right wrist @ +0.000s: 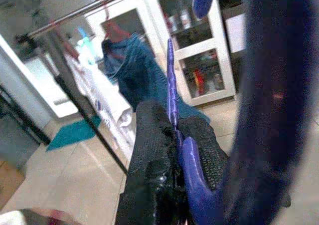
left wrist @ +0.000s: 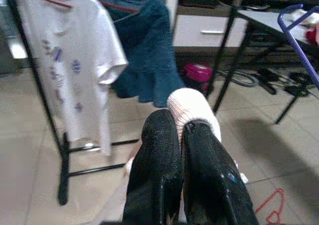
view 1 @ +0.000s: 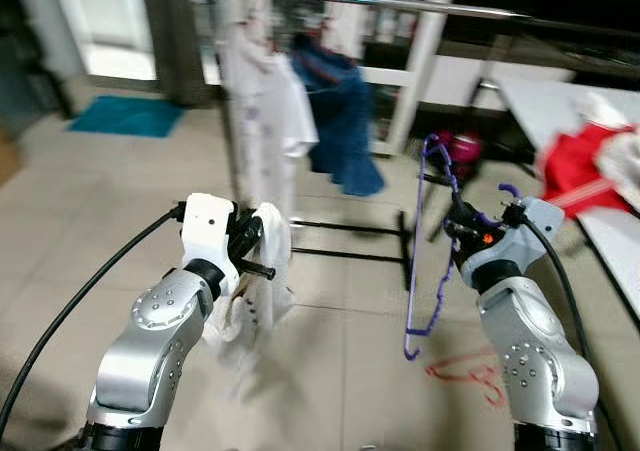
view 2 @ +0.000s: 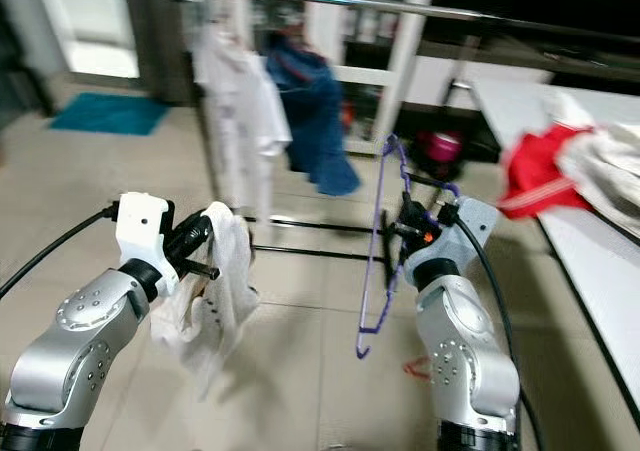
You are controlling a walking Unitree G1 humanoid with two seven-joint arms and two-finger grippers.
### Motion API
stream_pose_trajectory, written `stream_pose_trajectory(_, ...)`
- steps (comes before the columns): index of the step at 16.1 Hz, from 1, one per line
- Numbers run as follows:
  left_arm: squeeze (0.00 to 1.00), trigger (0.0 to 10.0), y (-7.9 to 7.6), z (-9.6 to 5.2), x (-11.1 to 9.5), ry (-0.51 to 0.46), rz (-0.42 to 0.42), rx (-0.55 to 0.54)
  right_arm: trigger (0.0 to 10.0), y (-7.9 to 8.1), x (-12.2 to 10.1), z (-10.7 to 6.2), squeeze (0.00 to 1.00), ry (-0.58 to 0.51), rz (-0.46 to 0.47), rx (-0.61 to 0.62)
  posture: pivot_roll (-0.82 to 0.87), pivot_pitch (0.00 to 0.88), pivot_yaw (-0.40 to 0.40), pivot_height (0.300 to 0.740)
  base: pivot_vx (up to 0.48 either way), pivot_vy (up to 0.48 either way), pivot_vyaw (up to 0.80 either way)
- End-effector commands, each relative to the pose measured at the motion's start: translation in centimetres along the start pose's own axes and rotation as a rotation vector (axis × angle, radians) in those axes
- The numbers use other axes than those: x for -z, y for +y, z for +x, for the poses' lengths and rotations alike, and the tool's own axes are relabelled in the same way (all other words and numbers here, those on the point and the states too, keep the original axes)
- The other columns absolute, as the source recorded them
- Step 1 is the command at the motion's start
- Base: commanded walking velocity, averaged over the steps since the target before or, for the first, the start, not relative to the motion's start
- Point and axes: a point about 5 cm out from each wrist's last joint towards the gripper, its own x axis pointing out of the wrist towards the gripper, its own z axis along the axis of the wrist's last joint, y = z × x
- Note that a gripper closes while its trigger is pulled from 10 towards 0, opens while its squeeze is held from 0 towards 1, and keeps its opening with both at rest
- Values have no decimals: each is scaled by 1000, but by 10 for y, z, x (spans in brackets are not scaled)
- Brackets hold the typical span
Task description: Hang hanger
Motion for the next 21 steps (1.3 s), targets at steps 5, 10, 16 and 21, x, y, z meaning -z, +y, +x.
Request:
stream_pose_trajectory(5, 0, 10000, -5, 3, -7, -43, 10, 1, 10000, 1, -8, 1, 0, -46, 31, 5, -48, 0, -56, 740, 0, 0, -800)
stream_pose_trajectory(10, 0, 10000, -8, 5, -7, -49, 24, 8, 10000, 1, -8, 2, 0, -32, -1, 26, -50, 0, -54, 740, 0, 0, -800)
stream_pose_trajectory(16, 0, 10000, -8, 6, -7, -53, 24, 7, 10000, -1, -7, 2, 0, -9, -63, 59, -53, 0, -55, 740, 0, 0, -800)
stream_pose_trajectory(21, 0, 10000, -9, 7, -7, -54, 25, 7, 10000, -2, -6, 2, 0, 5, -87, 74, -53, 0, -57, 740, 0, 0, -800)
